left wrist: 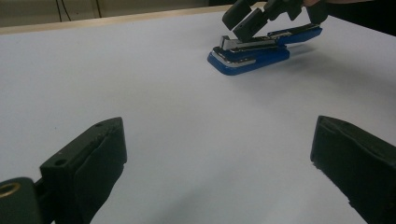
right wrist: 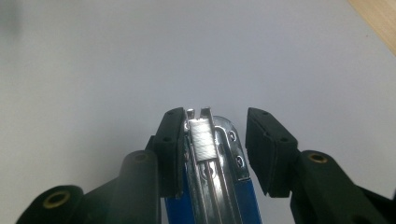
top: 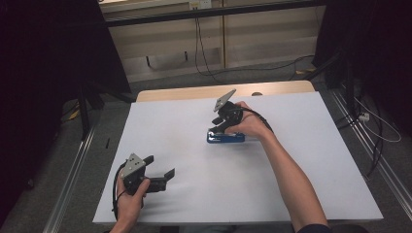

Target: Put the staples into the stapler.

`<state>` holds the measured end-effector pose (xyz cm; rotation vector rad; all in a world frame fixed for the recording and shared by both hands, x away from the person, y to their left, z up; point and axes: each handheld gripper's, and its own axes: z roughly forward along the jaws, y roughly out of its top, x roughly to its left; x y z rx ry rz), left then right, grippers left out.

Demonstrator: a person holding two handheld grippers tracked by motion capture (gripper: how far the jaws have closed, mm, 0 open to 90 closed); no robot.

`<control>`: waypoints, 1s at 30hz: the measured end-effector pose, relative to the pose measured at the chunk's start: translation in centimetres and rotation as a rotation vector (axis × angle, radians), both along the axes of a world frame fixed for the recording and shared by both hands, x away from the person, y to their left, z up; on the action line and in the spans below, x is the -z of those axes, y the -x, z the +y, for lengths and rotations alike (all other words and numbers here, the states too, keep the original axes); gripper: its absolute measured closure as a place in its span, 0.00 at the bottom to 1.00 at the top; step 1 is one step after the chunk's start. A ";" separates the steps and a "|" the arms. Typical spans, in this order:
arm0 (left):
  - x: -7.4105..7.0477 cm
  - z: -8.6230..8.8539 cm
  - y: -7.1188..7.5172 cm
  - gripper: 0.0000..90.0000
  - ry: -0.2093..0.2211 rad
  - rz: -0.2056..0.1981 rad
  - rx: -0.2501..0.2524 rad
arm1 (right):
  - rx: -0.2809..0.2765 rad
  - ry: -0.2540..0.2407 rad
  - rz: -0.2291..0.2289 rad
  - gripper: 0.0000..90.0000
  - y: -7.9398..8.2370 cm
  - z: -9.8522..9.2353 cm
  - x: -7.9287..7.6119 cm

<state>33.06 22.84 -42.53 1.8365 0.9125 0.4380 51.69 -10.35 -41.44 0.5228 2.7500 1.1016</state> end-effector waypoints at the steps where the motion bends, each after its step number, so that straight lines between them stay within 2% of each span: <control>1: 0.0 0.0 0.0 0.04 0.000 0.000 0.000 | 0.000 0.000 0.000 0.63 0.0 0.0 0.0; 5: 0.0 0.0 0.0 0.04 -0.002 0.001 0.001 | 0.049 -0.012 0.016 0.49 0.1 -0.3 0.0; 8: 0.0 -0.1 0.0 0.04 -0.001 0.004 0.002 | 0.062 -0.021 0.014 0.47 0.2 -0.4 0.0; 9: 0.0 -0.1 0.0 0.04 -0.001 0.004 0.004 | 0.081 -0.025 0.012 0.41 0.3 -0.5 0.1; 13: 0.0 -0.1 0.0 0.04 -0.002 0.005 0.002 | 0.114 -0.024 0.007 0.33 0.3 -0.9 0.2; 14: 0.1 0.0 0.0 0.04 -0.002 0.005 0.000 | 0.153 -0.034 0.008 0.28 0.3 -1.1 0.2; 18: 0.1 -0.1 -0.1 0.04 -0.008 0.008 0.002 | 0.231 -0.076 0.016 0.13 0.4 -1.6 0.1; 22: 0.1 -0.1 -0.1 0.04 -0.005 0.007 0.004 | 0.265 -0.093 0.006 0.10 0.8 -1.9 0.1; 25: 0.1 -0.1 -0.1 0.04 -0.010 0.011 0.001 | 0.321 -0.112 -0.021 0.08 0.9 -2.3 0.2; 30: 0.1 0.0 -0.1 0.04 -0.006 0.009 0.001 | 0.374 -0.137 -0.023 0.06 1.0 -3.0 0.2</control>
